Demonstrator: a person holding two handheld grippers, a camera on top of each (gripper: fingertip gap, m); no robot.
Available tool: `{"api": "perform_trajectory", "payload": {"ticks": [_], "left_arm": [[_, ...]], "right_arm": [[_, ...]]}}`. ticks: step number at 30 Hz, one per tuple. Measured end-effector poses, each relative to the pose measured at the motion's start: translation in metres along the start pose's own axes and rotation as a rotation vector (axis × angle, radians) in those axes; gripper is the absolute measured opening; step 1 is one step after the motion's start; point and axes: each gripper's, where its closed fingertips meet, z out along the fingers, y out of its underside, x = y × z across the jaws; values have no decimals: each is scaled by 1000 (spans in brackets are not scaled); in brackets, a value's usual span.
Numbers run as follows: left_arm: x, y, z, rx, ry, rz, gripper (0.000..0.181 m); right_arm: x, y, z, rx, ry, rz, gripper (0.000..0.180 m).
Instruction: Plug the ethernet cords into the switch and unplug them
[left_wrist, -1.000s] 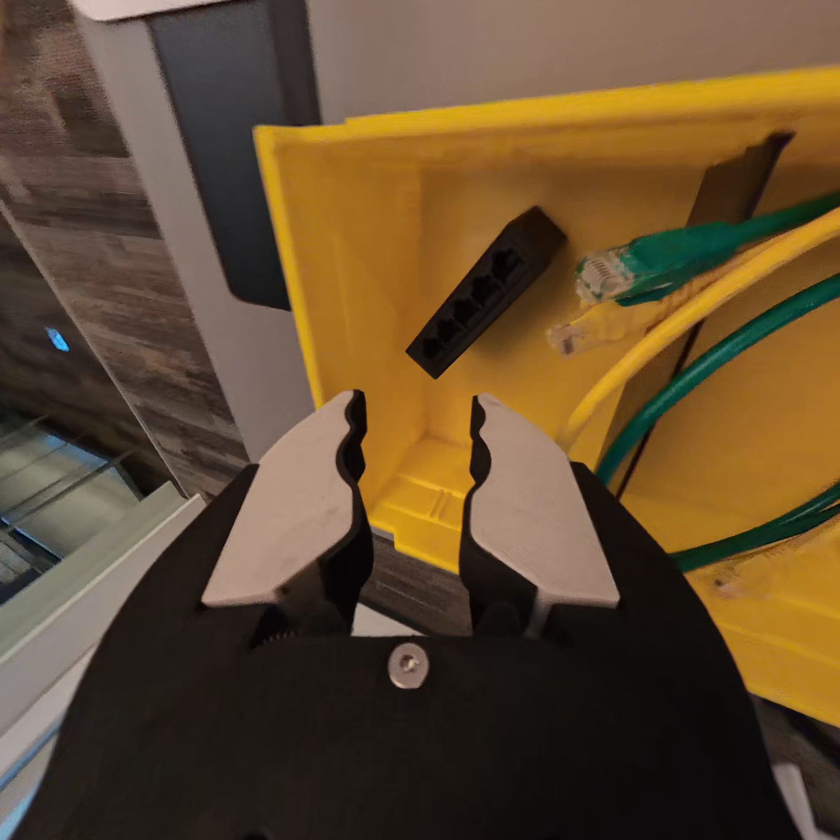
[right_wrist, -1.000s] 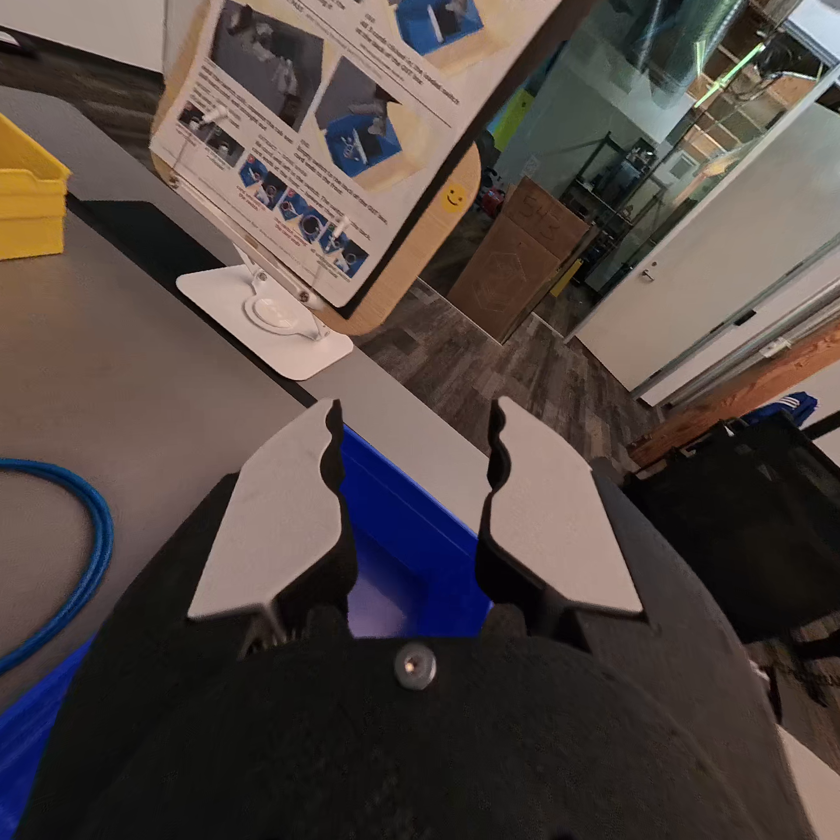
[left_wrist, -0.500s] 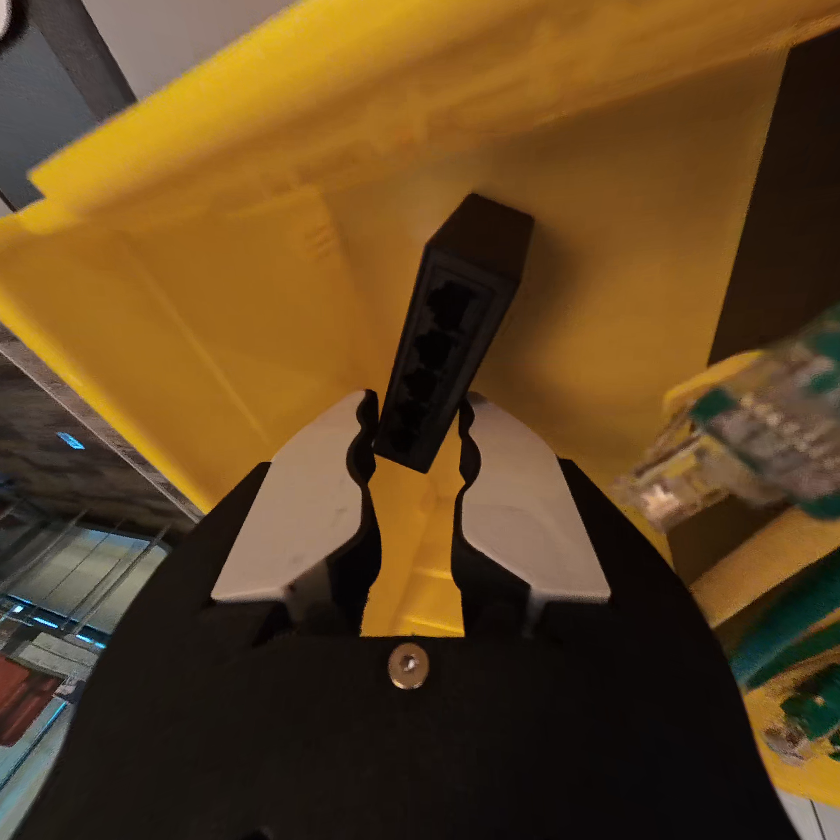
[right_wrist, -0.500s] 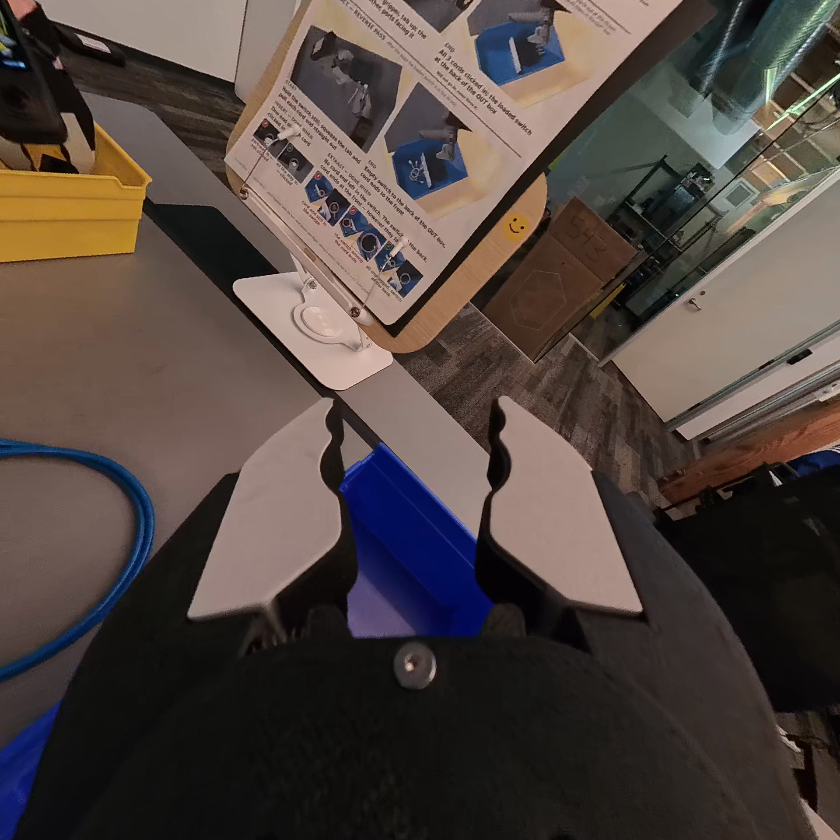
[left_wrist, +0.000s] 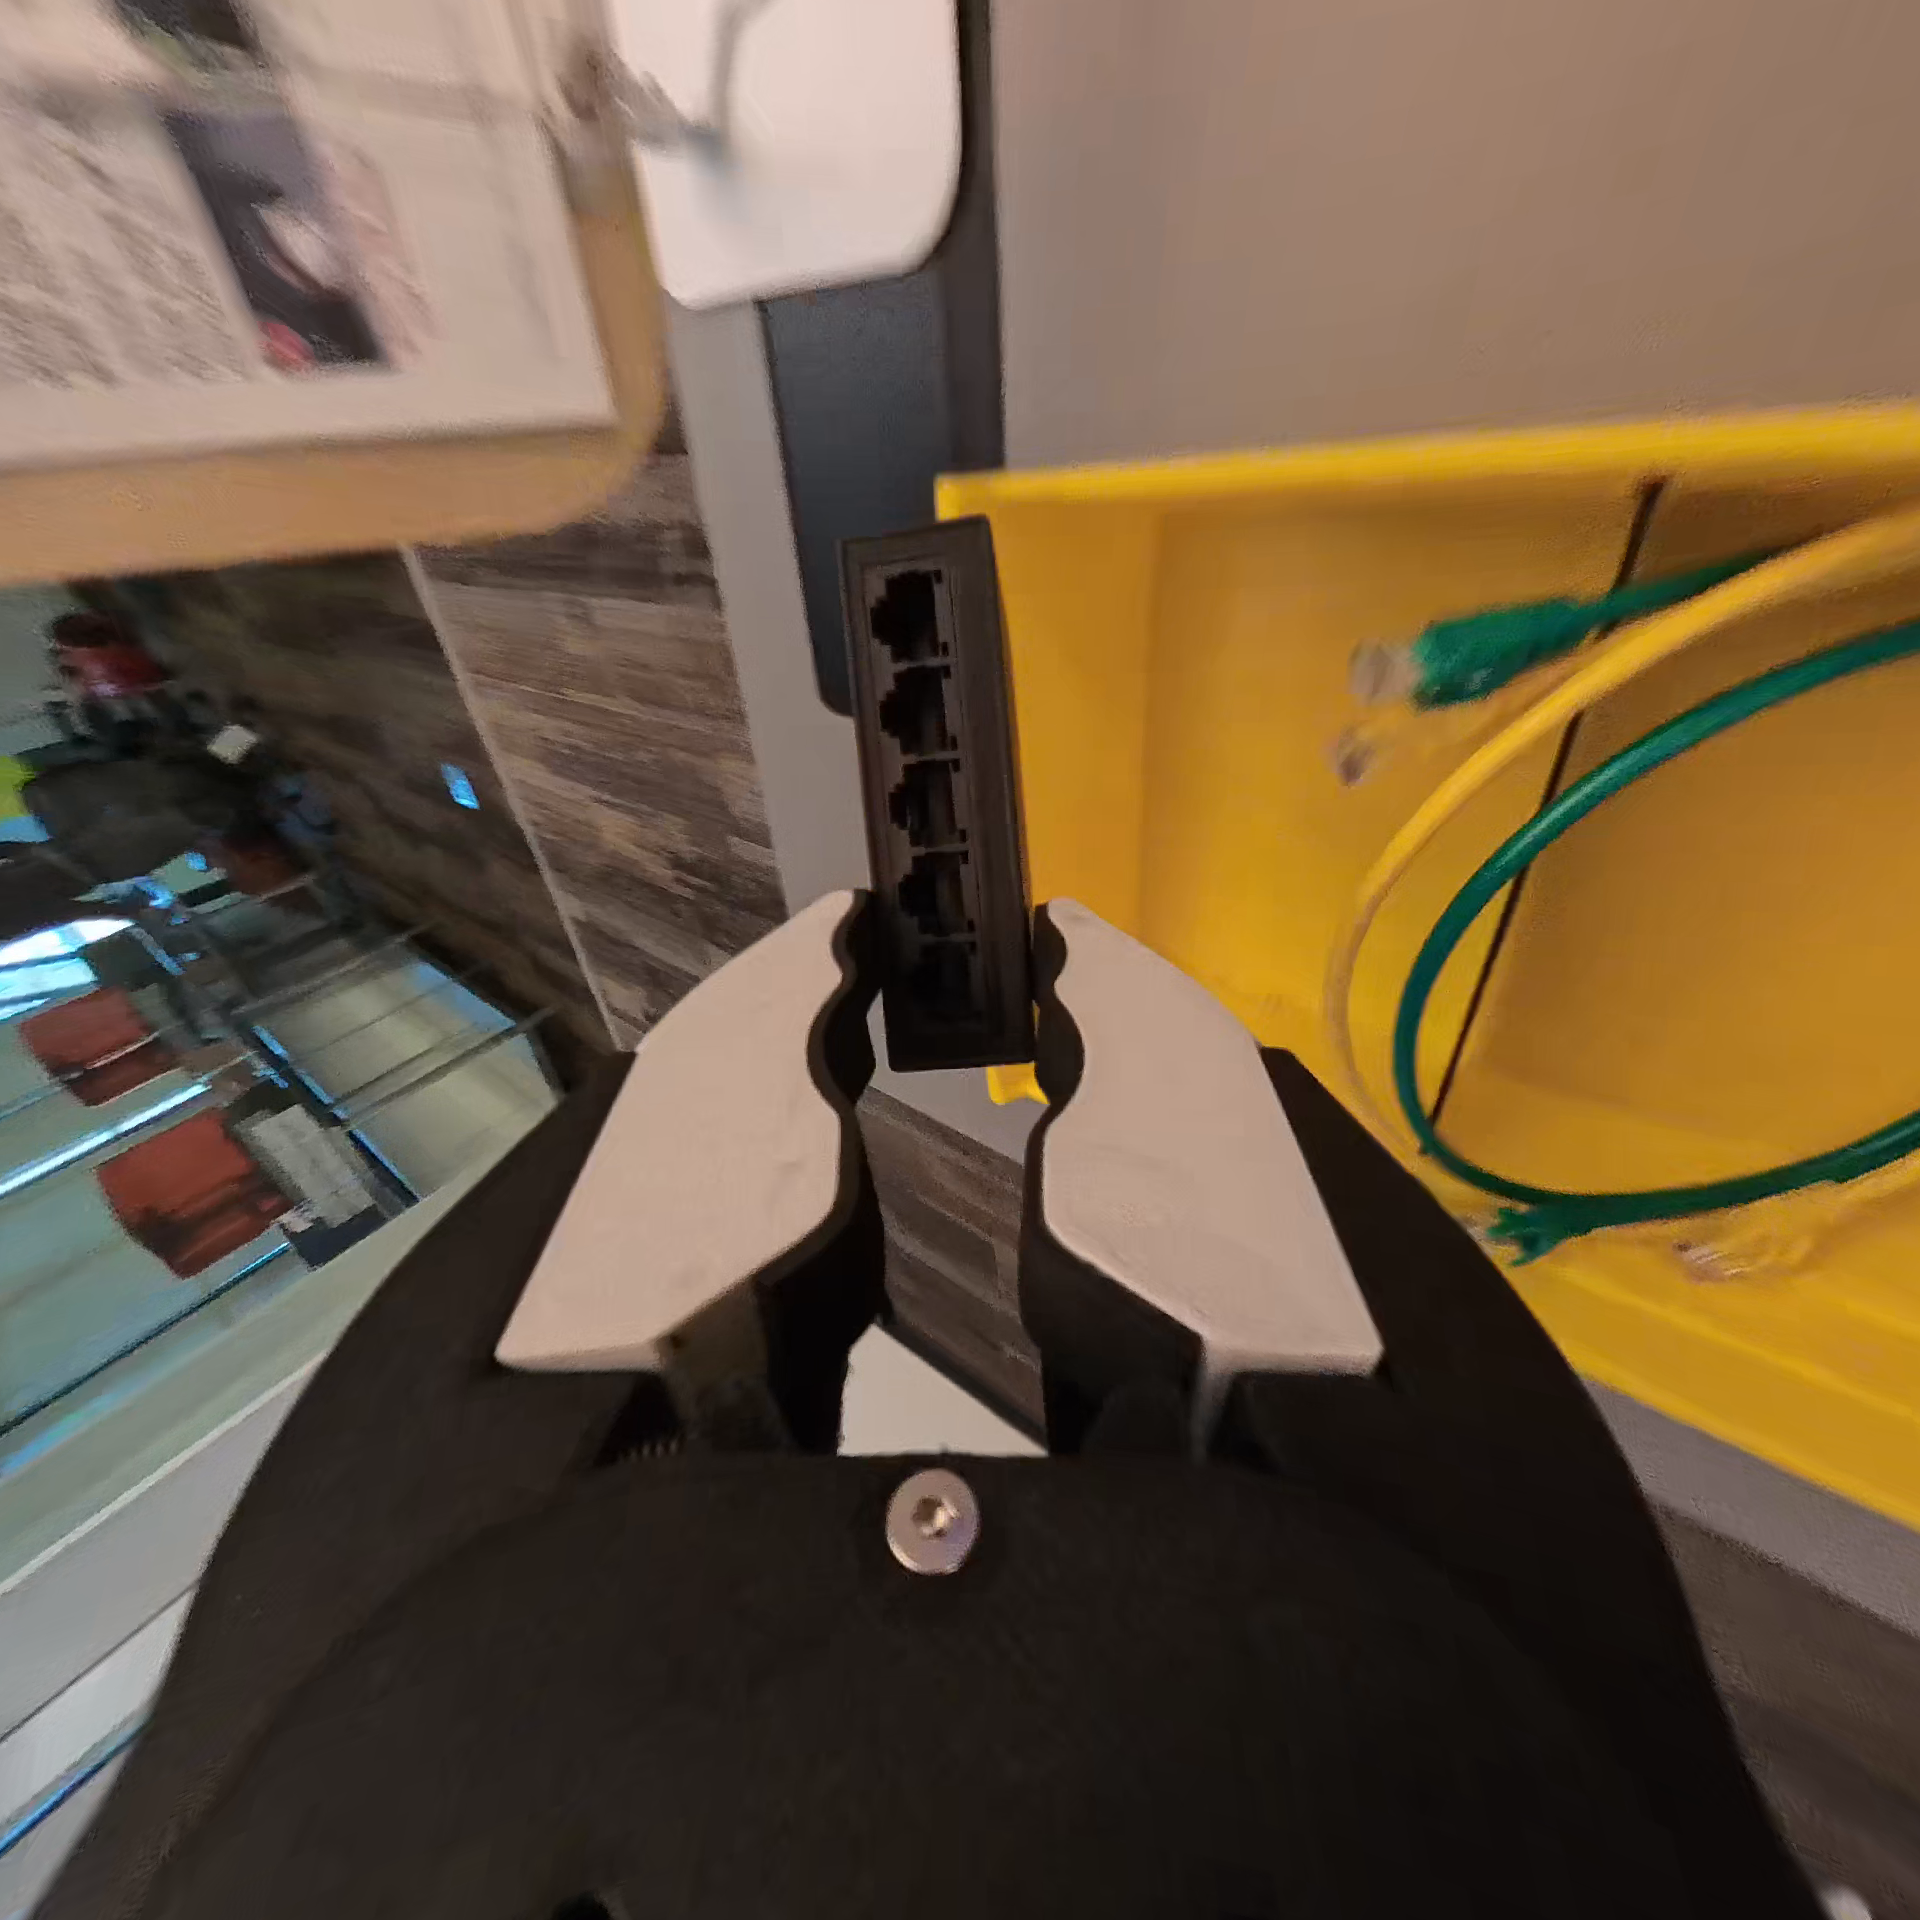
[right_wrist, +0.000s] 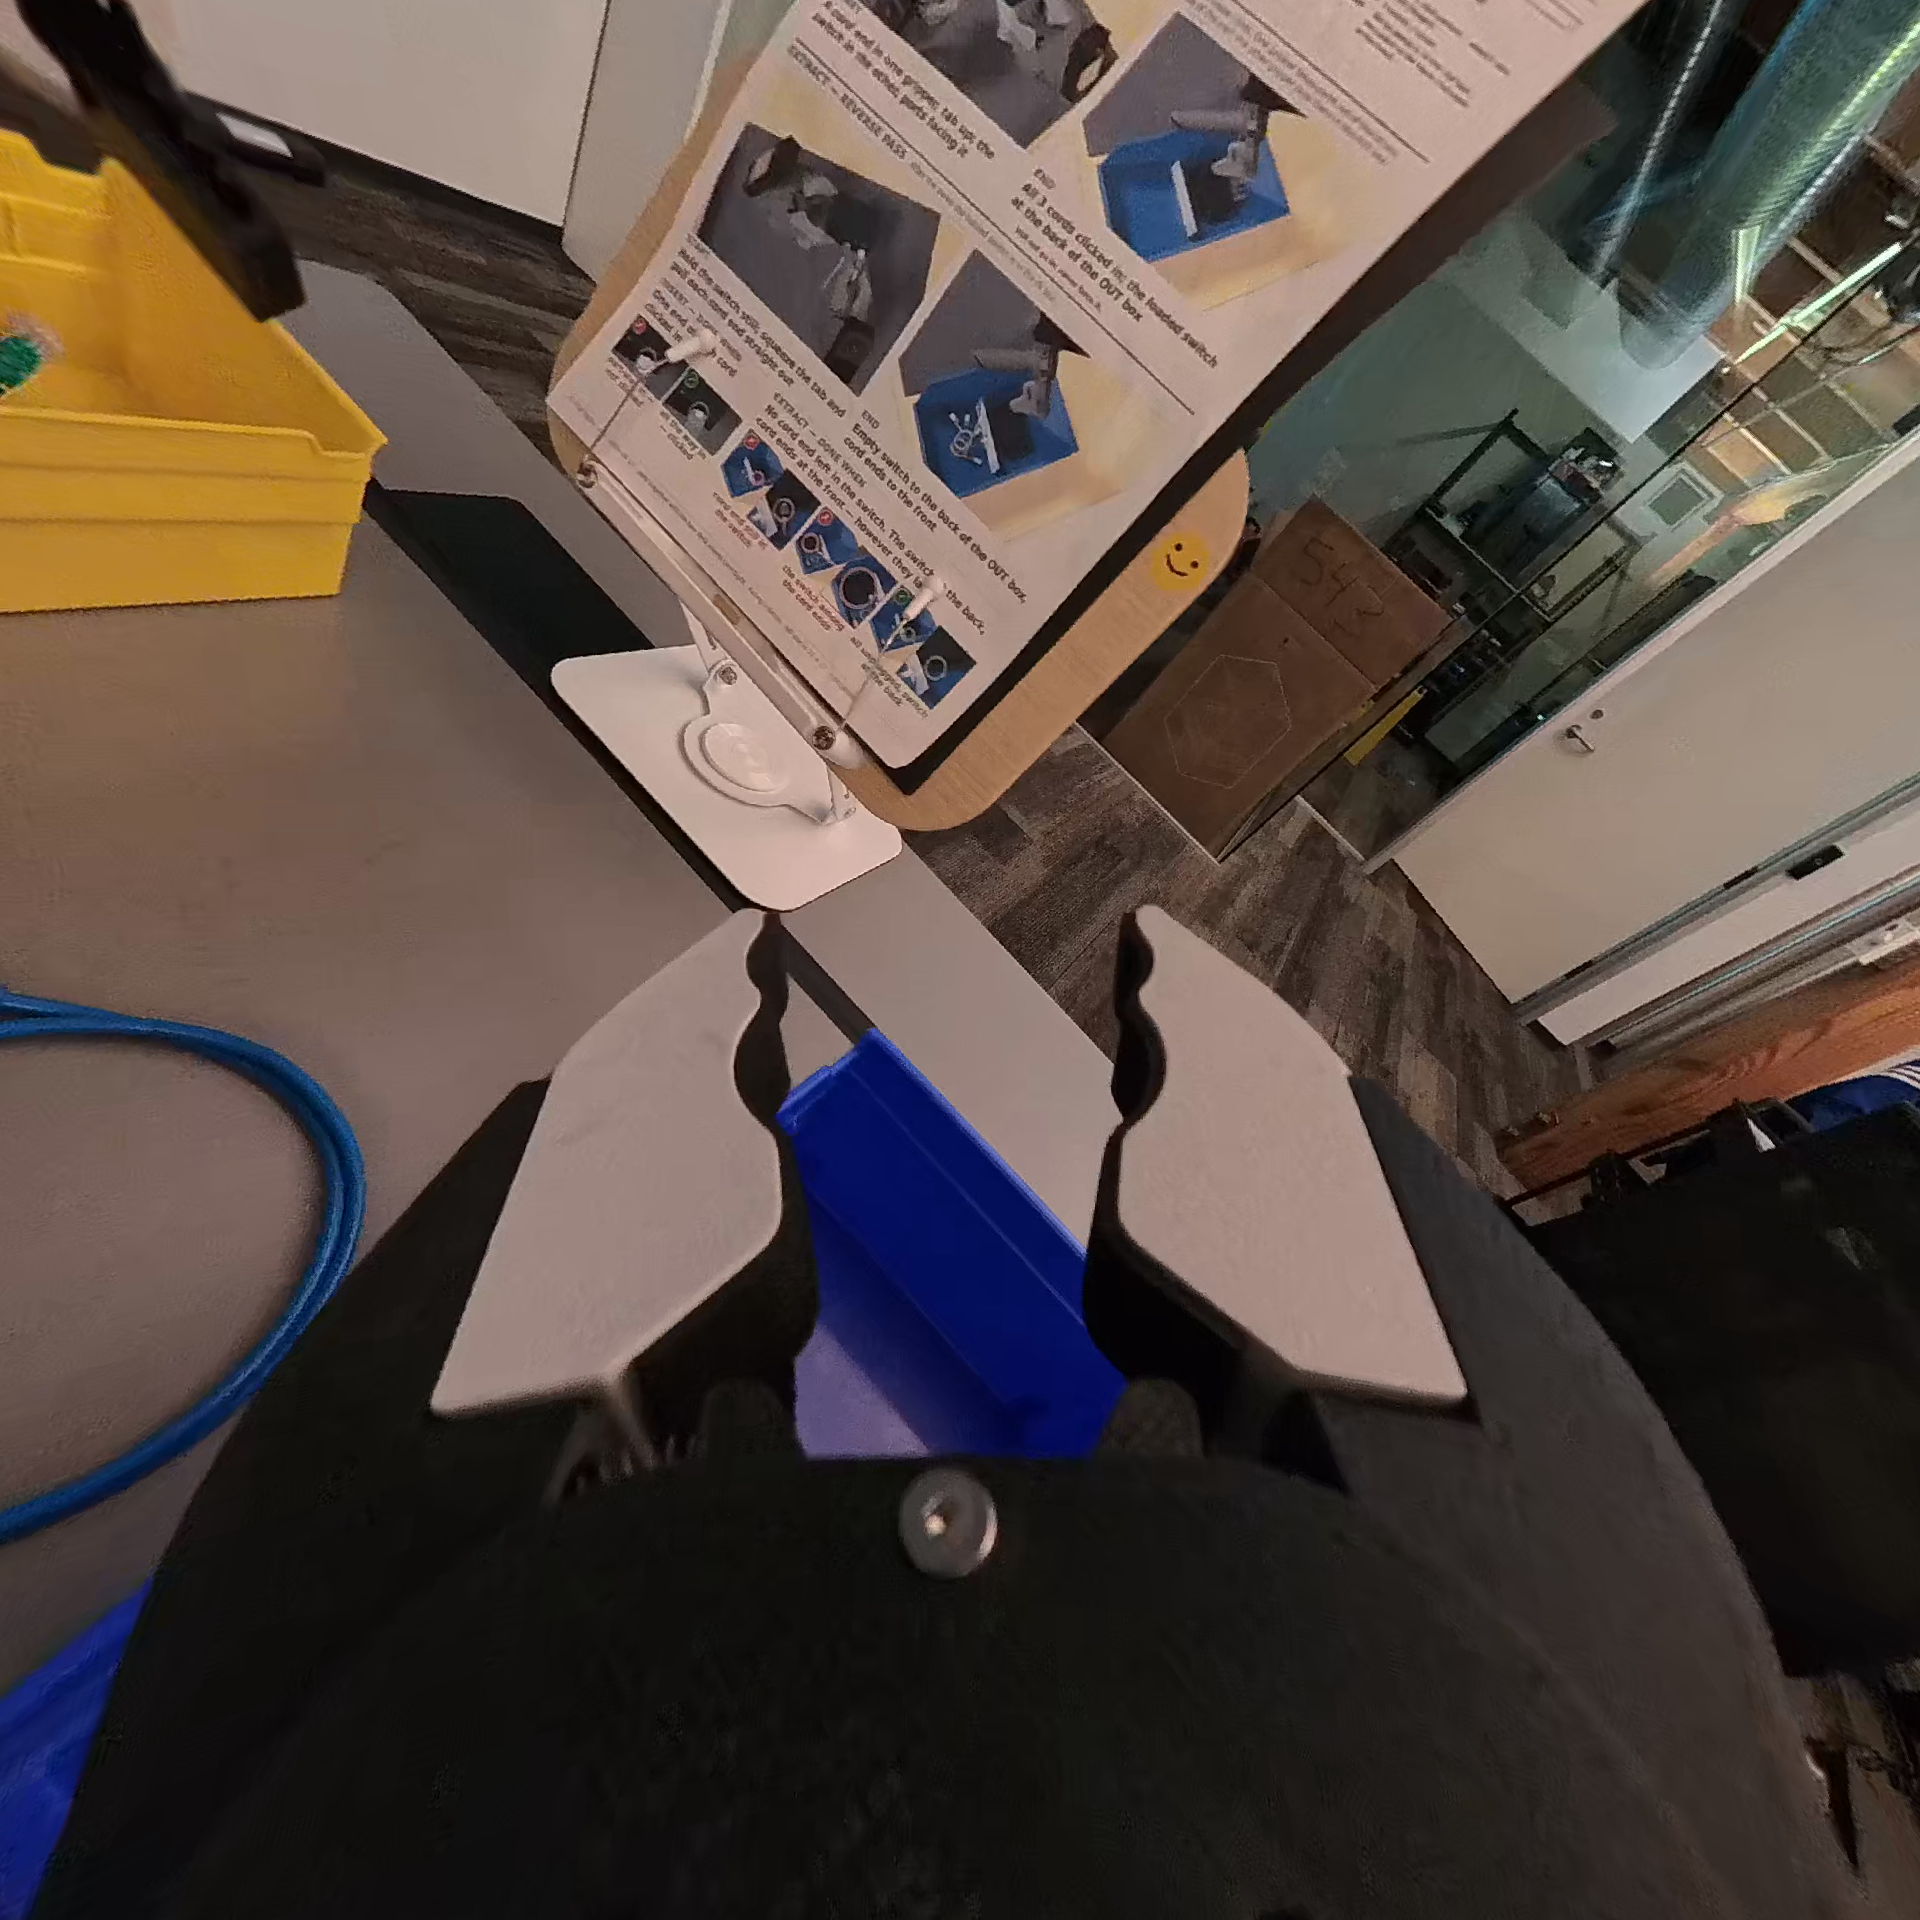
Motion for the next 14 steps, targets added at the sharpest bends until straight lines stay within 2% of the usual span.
{"api": "perform_trajectory", "payload": {"ticks": [2, 4, 7, 9, 11, 14], "left_arm": [[-2, -38, -23, 73, -79, -79, 26], [14, -82, -32, 140, -65, -220, 27], [65, -151, -24, 257, 104, -420, 26], [98, -187, -9, 296, 203, -483, 26], [124, -205, 13, 271, 243, -475, 26], [155, -208, 45, 162, 267, -436, 26]], "right_arm": [[-3, -2, -1, 2, -8, -14, 62], [-6, -4, -3, 11, -20, -11, 62], [-16, -7, -9, 39, -70, 17, 62], [-25, -7, -11, 37, -120, 43, 62], [-38, -6, -11, 31, -189, 44, 62], [-53, -2, -9, 10, -245, 4, 62]]}}
